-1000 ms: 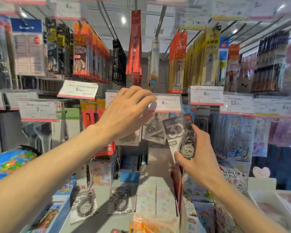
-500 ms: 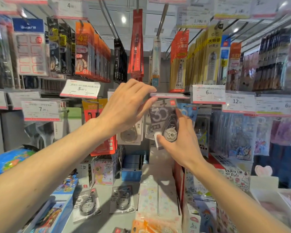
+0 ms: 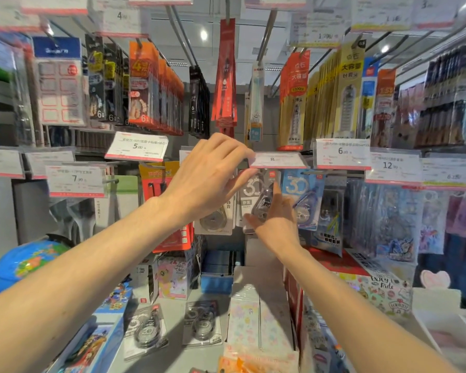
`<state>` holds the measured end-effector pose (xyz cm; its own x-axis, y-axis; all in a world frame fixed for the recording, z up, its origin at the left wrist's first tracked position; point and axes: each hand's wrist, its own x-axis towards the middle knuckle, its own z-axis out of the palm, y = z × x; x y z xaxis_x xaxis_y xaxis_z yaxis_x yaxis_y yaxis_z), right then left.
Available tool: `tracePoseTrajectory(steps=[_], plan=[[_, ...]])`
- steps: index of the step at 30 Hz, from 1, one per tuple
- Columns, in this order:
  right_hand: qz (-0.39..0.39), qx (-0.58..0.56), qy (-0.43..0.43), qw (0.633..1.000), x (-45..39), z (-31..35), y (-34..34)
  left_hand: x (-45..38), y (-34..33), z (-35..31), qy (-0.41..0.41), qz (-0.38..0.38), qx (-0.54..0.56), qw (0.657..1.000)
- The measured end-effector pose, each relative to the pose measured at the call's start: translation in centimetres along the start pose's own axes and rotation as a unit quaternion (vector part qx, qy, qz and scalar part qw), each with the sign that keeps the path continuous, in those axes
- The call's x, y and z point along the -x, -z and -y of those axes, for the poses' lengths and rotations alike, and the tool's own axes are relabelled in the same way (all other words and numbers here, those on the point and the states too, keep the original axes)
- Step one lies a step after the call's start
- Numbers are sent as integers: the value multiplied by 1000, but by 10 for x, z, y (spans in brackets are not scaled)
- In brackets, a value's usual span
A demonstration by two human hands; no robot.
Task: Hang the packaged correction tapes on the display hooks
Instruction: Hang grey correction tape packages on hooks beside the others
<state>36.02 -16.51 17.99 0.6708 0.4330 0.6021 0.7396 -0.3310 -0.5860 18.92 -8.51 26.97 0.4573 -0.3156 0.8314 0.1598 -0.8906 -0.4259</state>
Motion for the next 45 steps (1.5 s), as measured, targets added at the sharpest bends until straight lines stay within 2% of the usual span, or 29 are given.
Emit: tracePoseTrajectory(steps=[7, 13, 18, 21, 24, 27, 30, 34, 36, 41, 43, 45], plan=[[-1, -20, -15, 1000, 6, -5, -5, 6, -5, 0, -16, -1, -19, 1000], [48, 58, -12, 997, 32, -22, 5, 30, -13, -1, -19, 3, -23, 1000], [76, 81, 11, 994, 55, -33, -6, 83, -13, -1, 19, 25, -9, 999], [137, 99, 46, 985, 69, -34, -20, 129, -17, -2, 92, 83, 32, 992], [228, 113, 79, 964, 77, -35, -46, 179, -27, -2, 218, 206, 62, 952], [291, 137, 121, 939, 85, -35, -77, 223, -44, -2, 325, 359, 66, 873], [329, 168, 150, 917, 92, -34, -104, 251, -63, -6, 372, 463, 51, 803], [374, 182, 146, 898, 99, -41, -121, 274, -82, -13, 409, 542, 41, 733], [381, 180, 140, 896, 100, -47, -122, 279, -85, -15, 412, 554, 37, 722], [377, 160, 131, 903, 96, -55, -120, 284, -87, -12, 413, 549, 25, 726], [376, 148, 126, 906, 96, -56, -118, 285, -86, -11, 418, 540, 36, 730], [372, 132, 121, 911, 96, -55, -115, 286, -82, -12, 425, 508, 52, 747]])
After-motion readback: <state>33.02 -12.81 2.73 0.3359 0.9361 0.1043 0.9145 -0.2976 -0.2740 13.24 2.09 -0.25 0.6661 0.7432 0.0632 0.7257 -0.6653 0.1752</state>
